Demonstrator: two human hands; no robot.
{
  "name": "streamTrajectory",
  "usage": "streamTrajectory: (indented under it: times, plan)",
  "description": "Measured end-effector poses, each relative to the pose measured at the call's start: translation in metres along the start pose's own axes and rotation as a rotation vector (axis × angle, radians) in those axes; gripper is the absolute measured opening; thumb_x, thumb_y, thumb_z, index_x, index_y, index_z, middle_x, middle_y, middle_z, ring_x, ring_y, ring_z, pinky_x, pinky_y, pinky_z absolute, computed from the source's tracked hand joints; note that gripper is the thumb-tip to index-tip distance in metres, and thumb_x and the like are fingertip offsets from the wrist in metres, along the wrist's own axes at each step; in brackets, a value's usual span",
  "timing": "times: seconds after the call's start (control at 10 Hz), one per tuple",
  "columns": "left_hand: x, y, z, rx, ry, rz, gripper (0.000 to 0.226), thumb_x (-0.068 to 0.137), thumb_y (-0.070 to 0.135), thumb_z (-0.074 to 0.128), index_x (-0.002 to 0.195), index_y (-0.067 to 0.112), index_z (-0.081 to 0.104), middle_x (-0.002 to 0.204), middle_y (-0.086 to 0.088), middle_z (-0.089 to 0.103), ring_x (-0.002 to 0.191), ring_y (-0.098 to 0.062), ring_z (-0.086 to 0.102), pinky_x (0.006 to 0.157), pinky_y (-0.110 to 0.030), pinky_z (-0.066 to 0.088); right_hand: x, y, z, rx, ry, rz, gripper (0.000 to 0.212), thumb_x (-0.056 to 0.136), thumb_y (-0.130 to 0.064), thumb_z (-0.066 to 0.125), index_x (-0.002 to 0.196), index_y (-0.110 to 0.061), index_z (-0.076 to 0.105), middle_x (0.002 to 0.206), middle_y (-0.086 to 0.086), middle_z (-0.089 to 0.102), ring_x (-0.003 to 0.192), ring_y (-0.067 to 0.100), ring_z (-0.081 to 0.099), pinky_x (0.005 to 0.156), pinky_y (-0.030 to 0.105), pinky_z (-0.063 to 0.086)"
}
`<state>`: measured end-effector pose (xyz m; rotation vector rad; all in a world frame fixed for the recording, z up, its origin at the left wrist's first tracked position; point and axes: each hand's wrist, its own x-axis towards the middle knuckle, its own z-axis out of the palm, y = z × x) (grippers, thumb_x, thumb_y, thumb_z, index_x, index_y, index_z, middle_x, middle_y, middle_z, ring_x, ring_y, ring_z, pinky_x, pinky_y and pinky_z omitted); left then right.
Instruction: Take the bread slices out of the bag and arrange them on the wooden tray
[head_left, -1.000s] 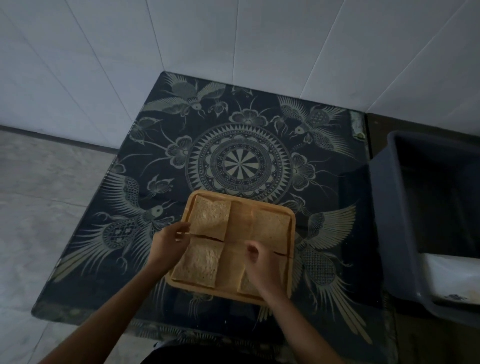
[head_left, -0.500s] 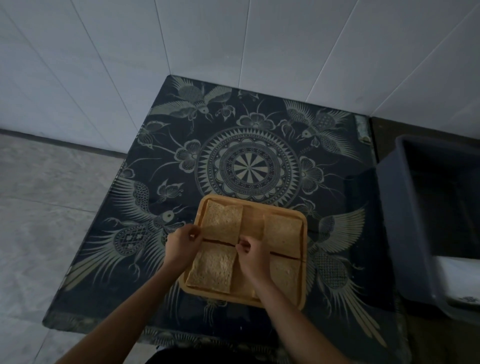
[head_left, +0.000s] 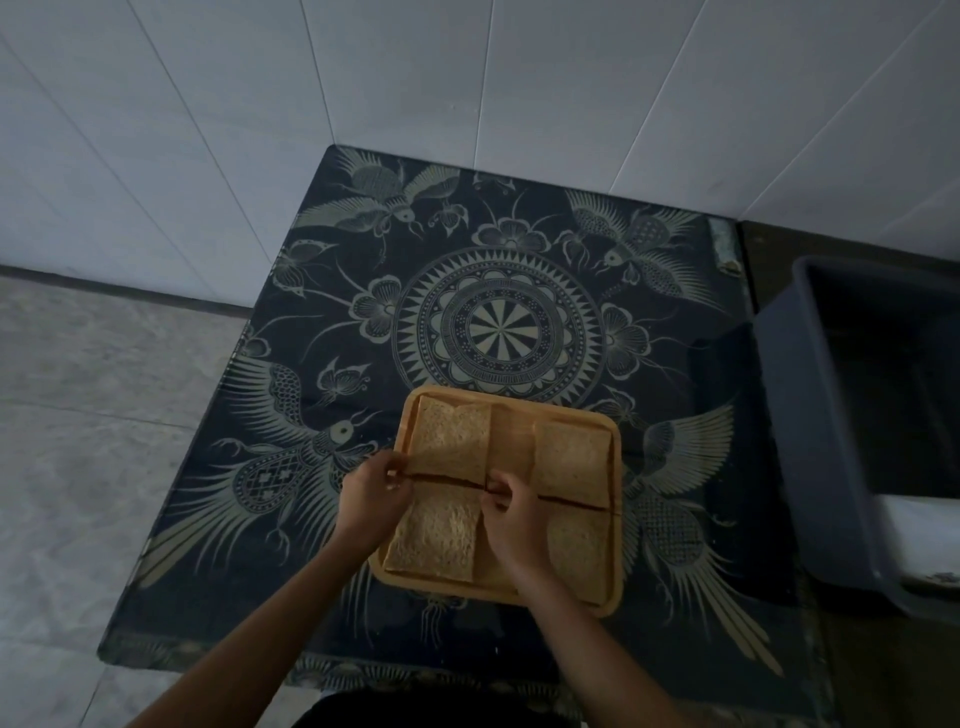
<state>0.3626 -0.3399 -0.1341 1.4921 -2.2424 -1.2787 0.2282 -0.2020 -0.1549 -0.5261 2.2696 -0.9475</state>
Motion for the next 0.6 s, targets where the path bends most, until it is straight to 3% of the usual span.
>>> streamTrajectory:
  times: [0.2, 0.4, 0.5, 0.6]
  plan:
    - [-0.004, -0.002, 0.0, -0.048, 0.001, -0.007, 0.027, 0.086, 0.006, 0.065, 0.113, 0.012, 0.068, 0.105, -0.003, 0.071, 0.094, -0.018, 0.067, 0.08, -0.031, 0.053, -0.005, -0.002, 0.005, 0.072, 0.023, 0.047, 0.034, 0.098, -0.011, 0.063, 0.132, -0.011, 0.061, 0.108, -0.006, 0.064, 0.1, 0.006, 0.061, 0.086, 0.017, 0.049]
    - [-0.006, -0.001, -0.002, -0.032, 0.016, 0.035, 0.026, 0.089, 0.009, 0.065, 0.115, 0.009, 0.067, 0.107, -0.005, 0.071, 0.094, -0.019, 0.067, 0.078, -0.027, 0.052, -0.006, -0.007, 0.003, 0.06, 0.022, 0.067, 0.032, 0.099, -0.015, 0.062, 0.131, -0.011, 0.062, 0.107, -0.007, 0.063, 0.096, 0.005, 0.06, 0.071, 0.008, 0.044]
    - [-0.006, 0.001, -0.007, 0.062, 0.001, 0.125, 0.026, 0.092, 0.018, 0.064, 0.117, 0.011, 0.065, 0.109, -0.003, 0.068, 0.088, -0.016, 0.067, 0.075, -0.029, 0.054, -0.008, -0.013, -0.004, 0.016, 0.033, 0.034, 0.032, 0.1, -0.022, 0.06, 0.13, -0.014, 0.062, 0.11, -0.007, 0.066, 0.1, 0.006, 0.063, 0.071, 0.008, 0.043]
    - [-0.001, 0.014, -0.022, 0.162, 0.005, 0.209, 0.033, 0.096, 0.03, 0.058, 0.125, 0.015, 0.062, 0.119, -0.004, 0.064, 0.092, -0.017, 0.066, 0.079, -0.037, 0.056, -0.006, -0.029, -0.023, -0.153, 0.158, -0.064, 0.031, 0.1, -0.03, 0.056, 0.128, -0.019, 0.065, 0.116, -0.004, 0.072, 0.105, 0.009, 0.067, 0.077, 0.018, 0.052]
